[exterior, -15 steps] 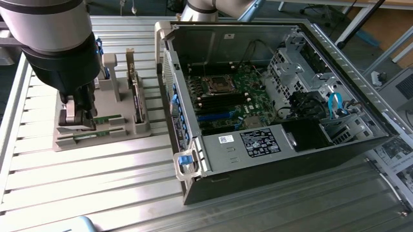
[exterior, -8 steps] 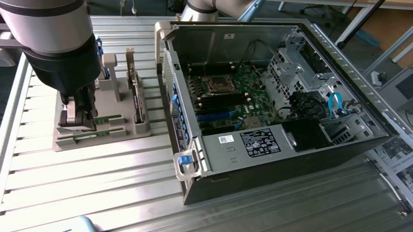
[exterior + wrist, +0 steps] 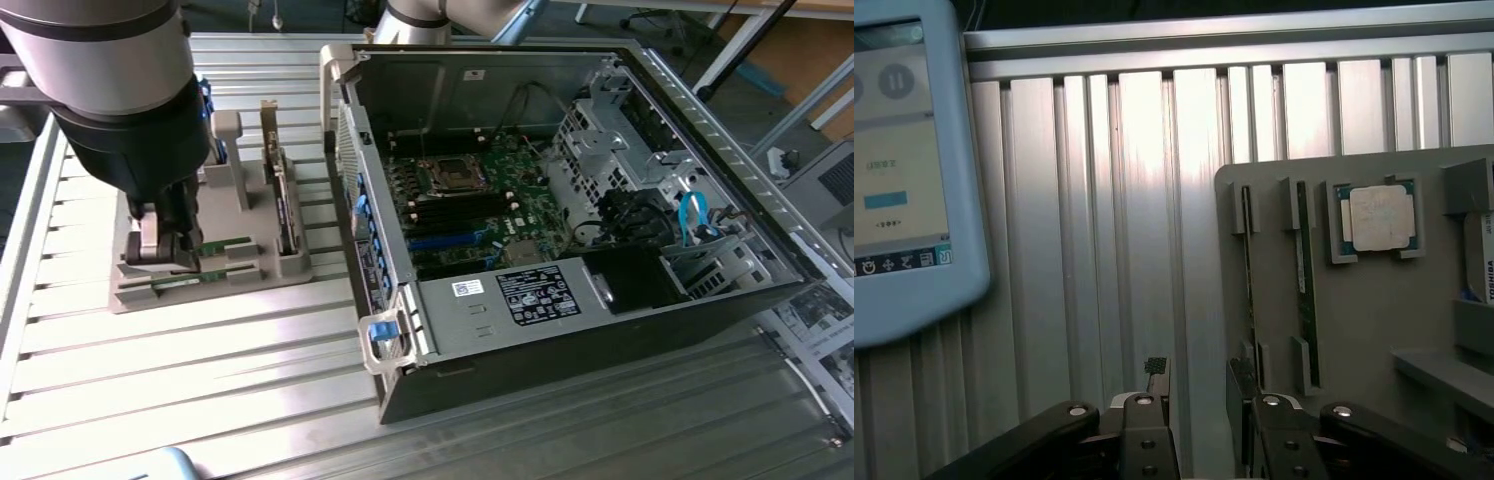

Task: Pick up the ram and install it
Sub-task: 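Pick up the ram and move it above insertion slot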

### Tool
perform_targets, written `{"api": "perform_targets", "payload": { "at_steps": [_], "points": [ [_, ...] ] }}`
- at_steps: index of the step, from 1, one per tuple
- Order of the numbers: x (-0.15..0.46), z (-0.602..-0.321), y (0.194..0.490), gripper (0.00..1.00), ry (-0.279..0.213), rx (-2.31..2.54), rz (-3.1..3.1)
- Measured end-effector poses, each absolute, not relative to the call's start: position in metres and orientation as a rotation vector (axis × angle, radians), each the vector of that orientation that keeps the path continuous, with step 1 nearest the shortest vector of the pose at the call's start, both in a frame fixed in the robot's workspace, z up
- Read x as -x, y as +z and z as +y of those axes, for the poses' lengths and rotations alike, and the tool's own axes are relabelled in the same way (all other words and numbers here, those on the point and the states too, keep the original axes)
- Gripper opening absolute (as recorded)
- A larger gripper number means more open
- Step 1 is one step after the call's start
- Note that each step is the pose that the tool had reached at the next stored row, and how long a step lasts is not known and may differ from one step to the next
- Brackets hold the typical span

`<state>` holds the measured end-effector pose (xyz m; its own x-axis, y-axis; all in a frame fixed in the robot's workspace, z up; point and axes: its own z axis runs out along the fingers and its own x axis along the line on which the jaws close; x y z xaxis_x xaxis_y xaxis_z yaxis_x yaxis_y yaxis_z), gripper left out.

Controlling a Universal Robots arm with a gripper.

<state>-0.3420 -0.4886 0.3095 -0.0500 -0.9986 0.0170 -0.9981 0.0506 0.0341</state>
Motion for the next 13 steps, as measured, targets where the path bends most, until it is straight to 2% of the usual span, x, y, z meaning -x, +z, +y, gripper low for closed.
{"api": "perform_targets", "payload": {
  "at_steps": [13],
  "points": [
    [0.341,-0.489,0.298,0.36,-0.012,-2.137,-2.247]
  ]
}}
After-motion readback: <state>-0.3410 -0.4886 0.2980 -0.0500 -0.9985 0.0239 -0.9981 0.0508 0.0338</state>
